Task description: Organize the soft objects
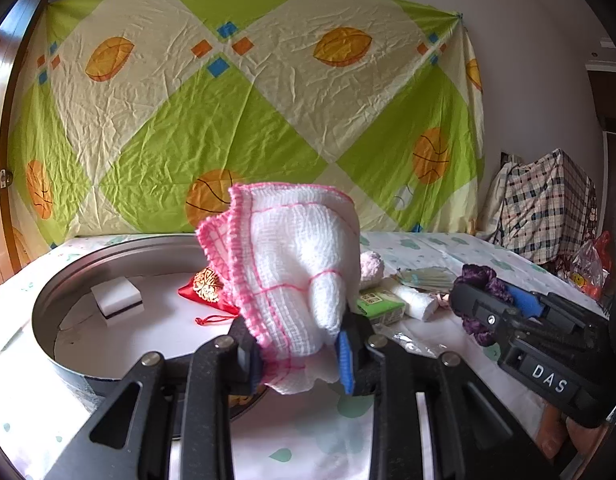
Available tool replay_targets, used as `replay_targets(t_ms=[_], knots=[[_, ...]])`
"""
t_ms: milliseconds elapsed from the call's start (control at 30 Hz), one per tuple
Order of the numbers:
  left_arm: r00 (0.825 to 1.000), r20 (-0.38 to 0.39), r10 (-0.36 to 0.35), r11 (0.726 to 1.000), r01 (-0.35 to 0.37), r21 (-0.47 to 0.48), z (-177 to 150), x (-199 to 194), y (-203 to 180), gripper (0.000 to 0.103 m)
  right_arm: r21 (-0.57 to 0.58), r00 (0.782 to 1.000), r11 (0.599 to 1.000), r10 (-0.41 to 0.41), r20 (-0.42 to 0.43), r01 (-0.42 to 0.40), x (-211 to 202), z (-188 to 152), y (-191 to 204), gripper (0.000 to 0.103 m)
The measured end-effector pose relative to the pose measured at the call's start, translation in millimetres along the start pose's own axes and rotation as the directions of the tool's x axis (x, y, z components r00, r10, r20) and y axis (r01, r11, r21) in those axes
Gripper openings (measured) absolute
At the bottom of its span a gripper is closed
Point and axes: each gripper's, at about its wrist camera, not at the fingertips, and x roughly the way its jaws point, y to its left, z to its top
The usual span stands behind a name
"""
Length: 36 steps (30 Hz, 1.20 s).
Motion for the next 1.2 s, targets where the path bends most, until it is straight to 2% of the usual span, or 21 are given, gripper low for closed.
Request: replay_targets(t_ms=[533,1200], knots=[[0.999,0.026,0.032,0.999,-0.032,-0.010,0,-6,9,0.028,-0.022,1.000,0.999,0.026,-0.007,-0.026,5,-1,22,0.045],[0.998,0.045,0.051,0.996,-0.048,-0.071,0,-12,37,0.028,-0.027,0.999,0.999,0.046,-0.016,-0.047,9,0,32,0.045]])
